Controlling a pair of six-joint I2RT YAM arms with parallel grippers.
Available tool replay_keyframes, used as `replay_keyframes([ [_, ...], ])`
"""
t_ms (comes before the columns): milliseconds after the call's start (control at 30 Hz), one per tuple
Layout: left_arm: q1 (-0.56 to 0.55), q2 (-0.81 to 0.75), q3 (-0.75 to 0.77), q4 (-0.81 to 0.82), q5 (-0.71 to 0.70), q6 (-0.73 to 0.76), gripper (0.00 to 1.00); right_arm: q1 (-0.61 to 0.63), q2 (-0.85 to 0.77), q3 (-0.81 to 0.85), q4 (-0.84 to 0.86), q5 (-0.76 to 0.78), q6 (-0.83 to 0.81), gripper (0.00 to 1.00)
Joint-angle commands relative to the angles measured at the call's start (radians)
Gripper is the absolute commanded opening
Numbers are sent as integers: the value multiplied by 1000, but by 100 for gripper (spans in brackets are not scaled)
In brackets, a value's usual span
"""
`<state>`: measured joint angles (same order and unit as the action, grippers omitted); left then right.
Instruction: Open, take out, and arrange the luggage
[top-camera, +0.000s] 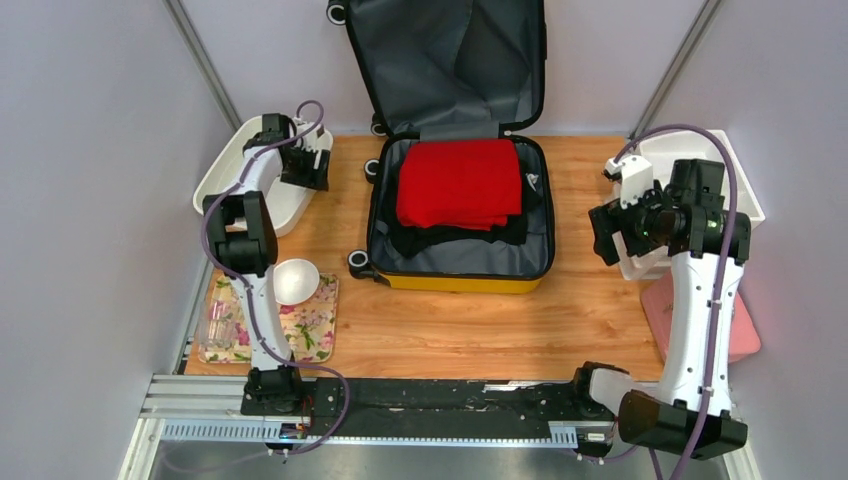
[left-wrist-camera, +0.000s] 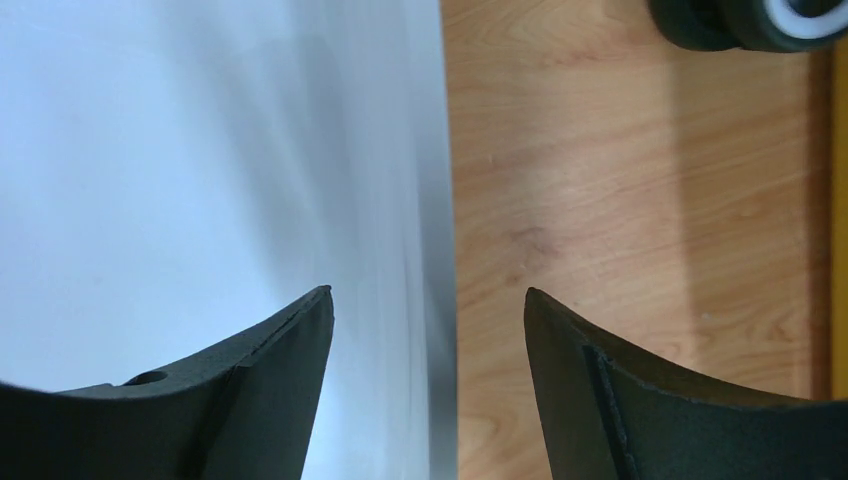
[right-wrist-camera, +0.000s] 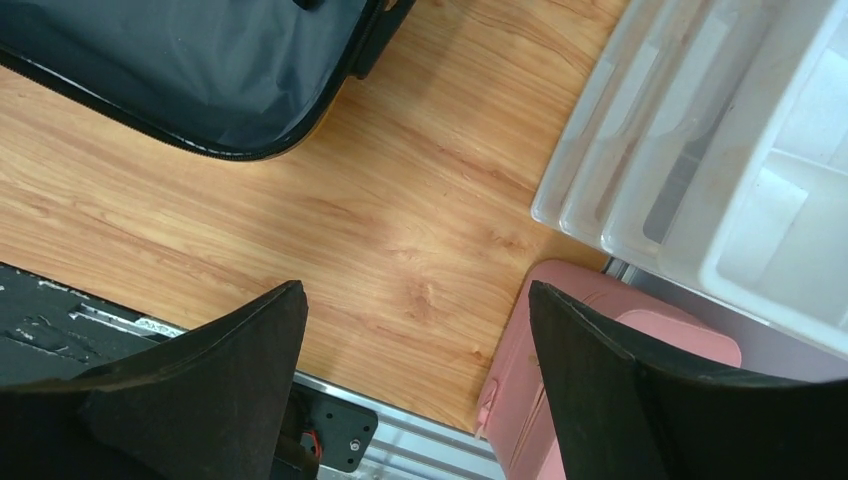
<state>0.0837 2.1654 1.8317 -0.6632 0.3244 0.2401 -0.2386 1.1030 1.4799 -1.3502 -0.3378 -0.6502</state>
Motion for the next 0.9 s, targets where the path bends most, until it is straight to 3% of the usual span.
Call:
replay_keyframes([
  [0,-1,60,71,2,-28,85,73,50,46,98,-27,66,98,87],
  [33,-1,59,64,4,-16,106,68,56,70,140,-35,71,104,87],
  [67,-2,53,43,-1,-2,122,52,62,84,158,-41,80,110,87],
  [133,-1,7,2,-3,22,177,35,76,119,209,-59,83,115,87],
  [167,-2,-19,-50,-3,25,197,15,78,127,223,-67,77,118,87],
  [233,-1,-108,-107,-18,47,284,1,81,150,262,-87,62,124,87],
  [500,19,-475,-471,-145,123,849,0,111,167,197,-41,-96,190,86],
  [633,91,-524,-493,-283,203,1069,0,151,190,214,-38,-127,207,86],
  [867,175,-484,-384,-529,354,1514,0,193,198,181,6,-145,231,86],
])
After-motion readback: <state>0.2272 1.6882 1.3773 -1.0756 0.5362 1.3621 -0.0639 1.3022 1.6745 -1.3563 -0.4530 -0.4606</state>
